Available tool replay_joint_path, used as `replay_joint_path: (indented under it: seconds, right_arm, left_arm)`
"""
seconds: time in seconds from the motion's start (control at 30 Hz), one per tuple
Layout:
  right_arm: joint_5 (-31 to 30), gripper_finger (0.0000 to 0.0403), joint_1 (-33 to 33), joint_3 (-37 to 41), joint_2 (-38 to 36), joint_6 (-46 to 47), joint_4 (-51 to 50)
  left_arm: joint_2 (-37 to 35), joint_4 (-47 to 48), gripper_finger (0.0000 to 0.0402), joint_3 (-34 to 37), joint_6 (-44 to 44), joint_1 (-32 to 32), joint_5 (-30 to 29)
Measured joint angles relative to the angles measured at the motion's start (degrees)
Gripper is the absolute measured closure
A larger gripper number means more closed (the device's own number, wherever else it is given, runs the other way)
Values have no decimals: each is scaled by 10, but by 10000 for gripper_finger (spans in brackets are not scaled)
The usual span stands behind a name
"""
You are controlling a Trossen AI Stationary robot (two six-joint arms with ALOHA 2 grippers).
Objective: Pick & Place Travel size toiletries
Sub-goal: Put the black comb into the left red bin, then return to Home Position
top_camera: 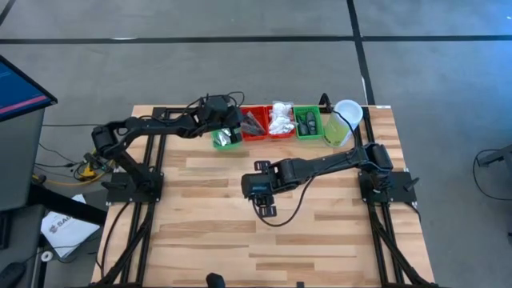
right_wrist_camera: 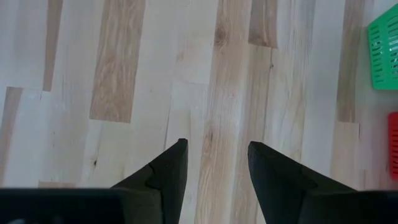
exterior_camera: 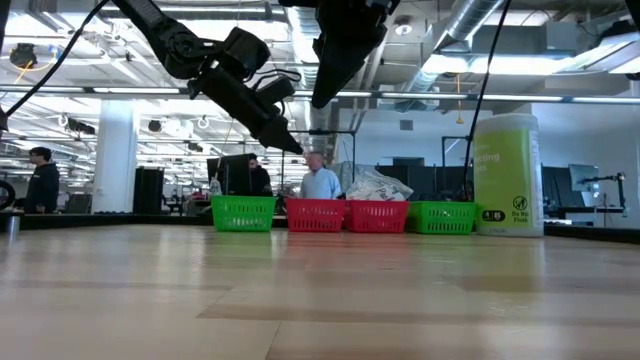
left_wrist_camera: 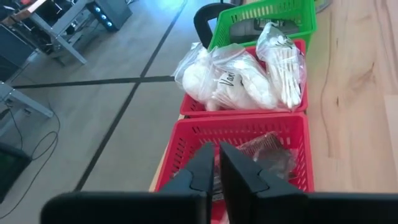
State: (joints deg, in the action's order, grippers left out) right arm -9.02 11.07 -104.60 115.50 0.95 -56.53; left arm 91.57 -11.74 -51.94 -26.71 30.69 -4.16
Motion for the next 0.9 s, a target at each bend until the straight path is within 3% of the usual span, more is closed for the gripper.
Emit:
replay_joint_path:
  seconds: [0.33,0.47,0.57,0.7,0.9]
  right_arm:
    - [0,244,0,0,0,1,1]
    - [-4,244,0,0,0,1,2]
    - [-40,249,0,0,0,-12,9]
    - [-50,272,0,7,0,-22,30]
    - [-50,306,-5,49,0,-43,91]
  left_arm:
    - [0,-24,320,0,25,1,-6]
    - [0,-24,312,0,50,0,-8]
    - [-8,-22,311,1,79,-4,-8]
    - [-52,-25,311,28,129,-4,8]
    - [-185,-26,311,141,184,-15,61]
